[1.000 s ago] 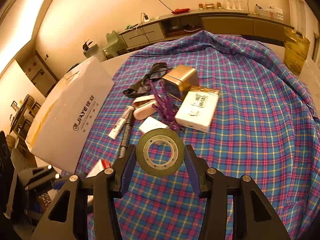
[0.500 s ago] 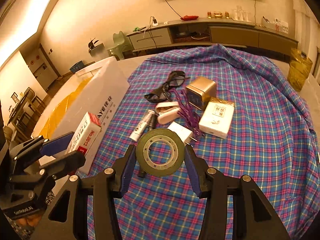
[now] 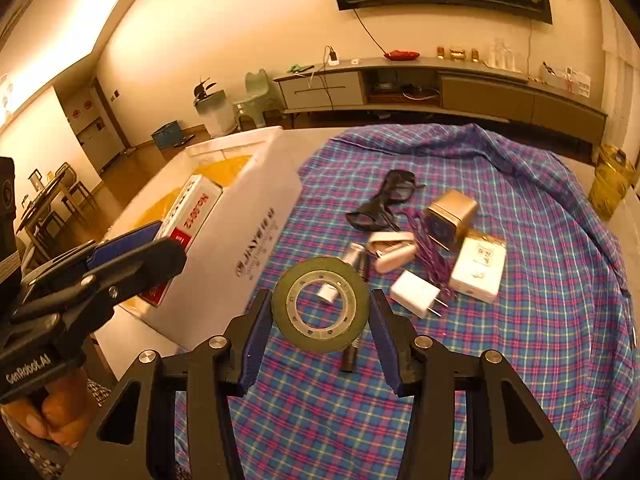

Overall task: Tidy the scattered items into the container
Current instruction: 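Carry the staples box and tape roll over the white foam container with both grippers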

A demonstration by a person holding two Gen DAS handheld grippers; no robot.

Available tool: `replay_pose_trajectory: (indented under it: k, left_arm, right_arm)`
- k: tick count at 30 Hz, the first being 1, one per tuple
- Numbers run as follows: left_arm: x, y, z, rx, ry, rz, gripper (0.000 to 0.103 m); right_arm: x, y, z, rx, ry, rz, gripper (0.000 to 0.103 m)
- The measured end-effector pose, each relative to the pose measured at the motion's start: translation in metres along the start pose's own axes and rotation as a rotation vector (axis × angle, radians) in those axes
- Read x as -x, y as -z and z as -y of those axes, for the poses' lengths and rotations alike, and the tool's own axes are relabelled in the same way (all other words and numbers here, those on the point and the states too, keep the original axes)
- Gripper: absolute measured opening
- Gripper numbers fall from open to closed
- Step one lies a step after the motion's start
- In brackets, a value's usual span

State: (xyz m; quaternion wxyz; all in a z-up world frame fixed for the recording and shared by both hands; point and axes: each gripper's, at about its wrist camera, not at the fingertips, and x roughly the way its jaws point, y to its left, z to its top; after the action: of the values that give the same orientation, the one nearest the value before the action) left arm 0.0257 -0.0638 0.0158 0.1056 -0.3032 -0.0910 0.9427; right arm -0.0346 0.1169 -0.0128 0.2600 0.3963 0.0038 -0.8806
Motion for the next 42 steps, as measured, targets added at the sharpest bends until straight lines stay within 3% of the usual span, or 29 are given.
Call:
replay_pose_trajectory:
  k: [28,42]
  left_arm:
    - [0.035,-0.033,-0.082,0.217,-0.052,0.08,0.039]
    - [0.032,-0.043,-0.144,0.376,-0.062,0.068,0.039]
  right_arm:
    - [-0.008,-0.051,-0.102,0.15,-0.036,0.002,0.05]
    - [-0.046,-0.082,-0.134,0.226,-0.069,-0.058,0.05]
